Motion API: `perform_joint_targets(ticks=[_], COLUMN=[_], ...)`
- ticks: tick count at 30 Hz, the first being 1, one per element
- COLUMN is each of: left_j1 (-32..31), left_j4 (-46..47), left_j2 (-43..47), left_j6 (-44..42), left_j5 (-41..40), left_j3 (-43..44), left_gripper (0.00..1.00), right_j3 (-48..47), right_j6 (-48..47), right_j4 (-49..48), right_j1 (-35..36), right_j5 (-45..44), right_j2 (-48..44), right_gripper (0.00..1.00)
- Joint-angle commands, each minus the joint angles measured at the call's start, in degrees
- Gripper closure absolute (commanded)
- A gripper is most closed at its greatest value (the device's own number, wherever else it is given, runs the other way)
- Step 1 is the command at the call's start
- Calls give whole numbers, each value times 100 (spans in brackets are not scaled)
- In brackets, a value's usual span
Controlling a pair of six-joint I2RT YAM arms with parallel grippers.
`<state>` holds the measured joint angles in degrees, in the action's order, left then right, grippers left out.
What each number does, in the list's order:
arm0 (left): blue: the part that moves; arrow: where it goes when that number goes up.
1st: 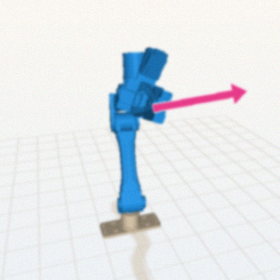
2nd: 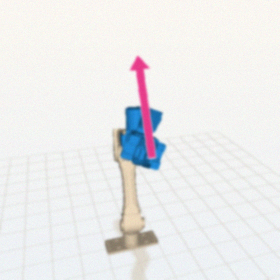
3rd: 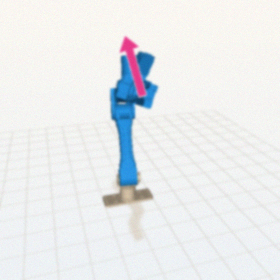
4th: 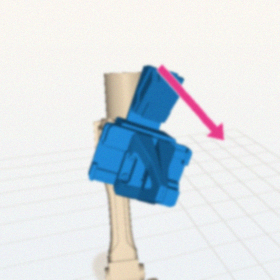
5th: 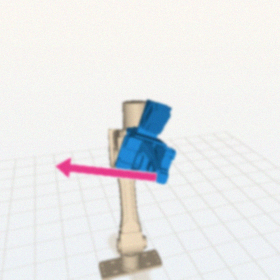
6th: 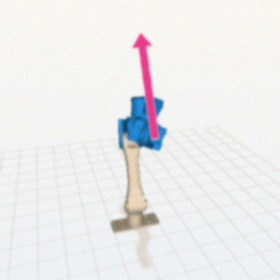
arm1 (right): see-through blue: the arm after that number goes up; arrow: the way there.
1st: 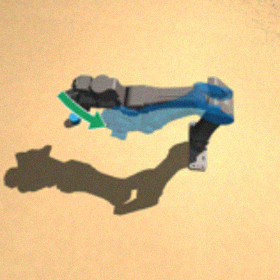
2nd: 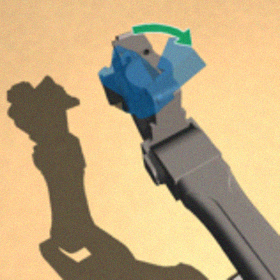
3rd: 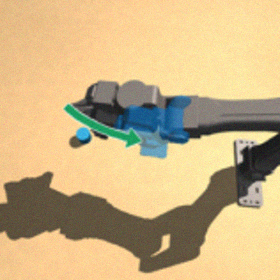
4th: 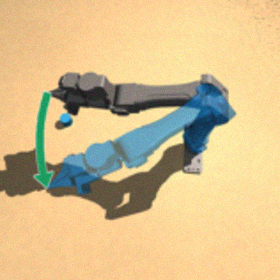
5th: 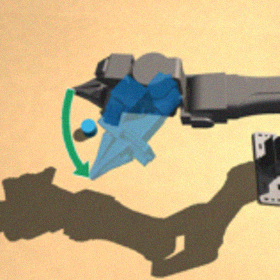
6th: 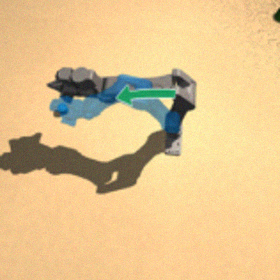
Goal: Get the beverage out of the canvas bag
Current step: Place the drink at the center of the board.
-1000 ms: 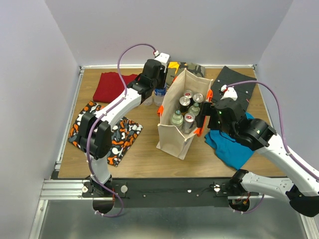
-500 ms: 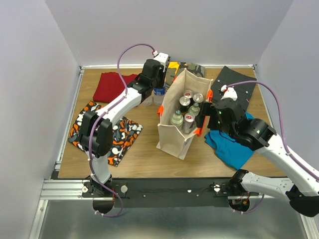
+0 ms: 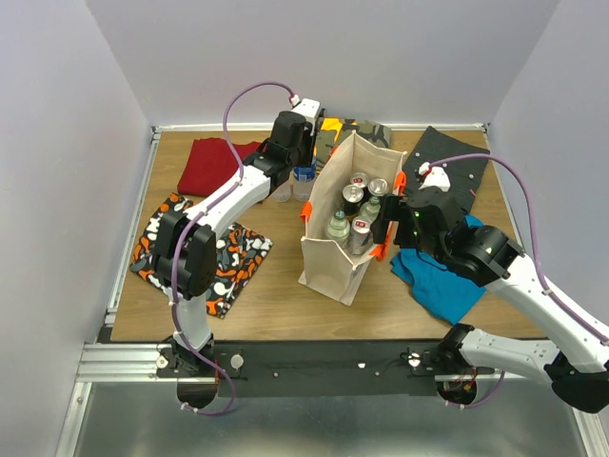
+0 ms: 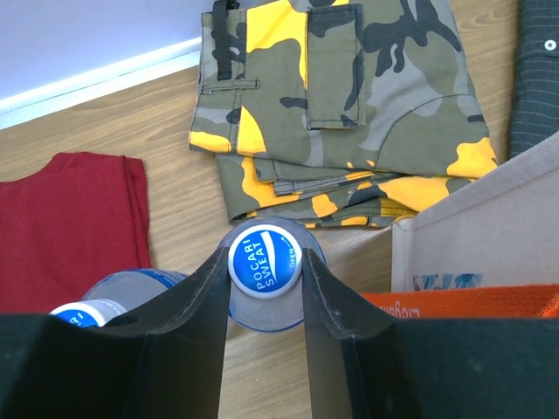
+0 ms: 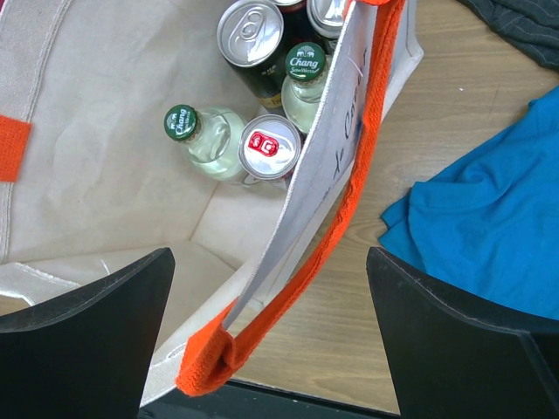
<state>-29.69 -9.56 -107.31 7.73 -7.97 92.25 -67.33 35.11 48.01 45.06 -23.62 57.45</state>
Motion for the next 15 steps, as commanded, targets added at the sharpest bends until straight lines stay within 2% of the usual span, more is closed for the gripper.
perform_joint_targets(ticks=[1, 4, 5, 6, 15], left_j1=[51, 51, 51, 51, 60], left_j4=[-54, -98, -125, -151, -493], left_j2=[78, 175, 227, 254, 684], left_j6=[168, 203, 212, 212, 220], left_j5=[-91, -47, -47, -56, -108], left_j3=[13, -22, -31, -40, -75], left_gripper=[59, 50, 42, 38, 24], right_j3=[88, 97, 97, 71, 361], right_j6=[40, 31, 31, 31, 163], right_j4=[-134, -160, -160, -152, -318], right_j1=[38, 38, 38, 47, 38], right_j5=[32, 15, 15, 24, 15], right_j2=[12, 20, 38, 47, -94], right_gripper=[0, 0, 0, 0, 0])
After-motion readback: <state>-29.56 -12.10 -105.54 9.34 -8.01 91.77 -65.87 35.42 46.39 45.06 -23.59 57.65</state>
